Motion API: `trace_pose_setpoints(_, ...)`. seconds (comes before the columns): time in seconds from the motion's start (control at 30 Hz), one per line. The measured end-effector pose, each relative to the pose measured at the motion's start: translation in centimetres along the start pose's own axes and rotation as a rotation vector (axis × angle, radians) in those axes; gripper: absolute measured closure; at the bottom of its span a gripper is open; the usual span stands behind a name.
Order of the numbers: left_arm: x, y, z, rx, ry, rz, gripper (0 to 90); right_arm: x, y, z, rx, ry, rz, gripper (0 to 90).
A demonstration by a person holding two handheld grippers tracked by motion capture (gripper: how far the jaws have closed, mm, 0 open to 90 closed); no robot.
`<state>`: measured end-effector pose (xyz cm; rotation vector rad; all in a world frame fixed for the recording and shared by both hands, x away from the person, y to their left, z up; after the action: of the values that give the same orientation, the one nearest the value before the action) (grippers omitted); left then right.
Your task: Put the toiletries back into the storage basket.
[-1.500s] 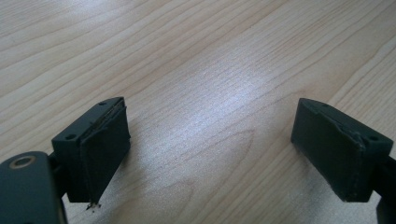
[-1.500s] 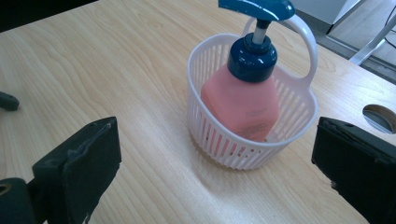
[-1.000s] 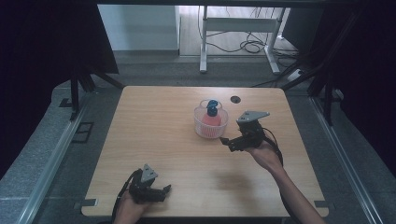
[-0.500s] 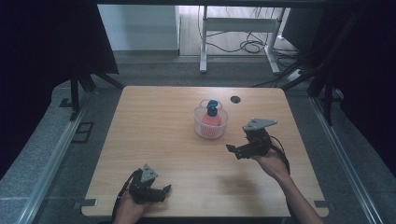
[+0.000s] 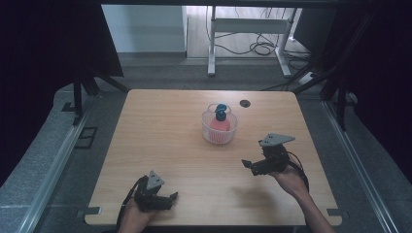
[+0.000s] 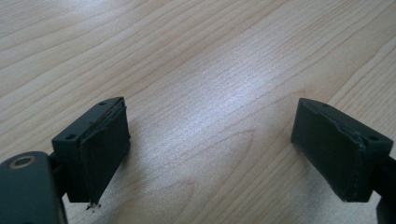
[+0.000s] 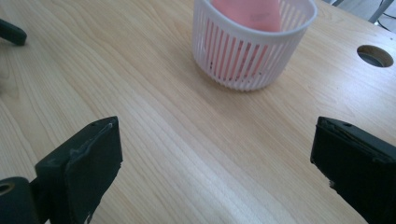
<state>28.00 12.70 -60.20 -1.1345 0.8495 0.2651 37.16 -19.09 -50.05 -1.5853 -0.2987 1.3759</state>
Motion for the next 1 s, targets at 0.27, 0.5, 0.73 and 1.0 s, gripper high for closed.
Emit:
trace_pose_setpoints(0.27, 0.0, 0.0, 0.0, 0.002, -0.001, -0.001, 11.1, -0.7, 1.7, 0.2, 0.0, 0.018, 0.013, 1.7)
trace_pose_setpoints(0.5, 0.0, 0.0, 0.0, 0.002, -0.001, -0.002, 11.1, -1.4, 2.9, 0.3, 0.005, 0.031, 0.017, 1.8)
trace_pose_setpoints(0.73, 0.0, 0.0, 0.0, 0.002, -0.001, 0.0, 11.1, -1.8, 4.2, 0.3, 0.016, 0.045, 0.018, 1.9)
trace_pose_setpoints(1.0, 0.0, 0.0, 0.0, -0.001, -0.001, -0.001, 11.1, -1.8, 5.9, 0.1, 0.031, 0.049, 0.016, 2.2)
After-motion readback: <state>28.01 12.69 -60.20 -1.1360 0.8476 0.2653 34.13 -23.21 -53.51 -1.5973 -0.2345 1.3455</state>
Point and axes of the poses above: each handheld gripper's, and its own axes: x roughly forward along the jaws, y roughly out of its underside, z roughly to its left, the point moved 8 cm from there along x, roughly forward along the jaws, and after that the axes turned 15 degrees about -y, right-handed, at the moved point
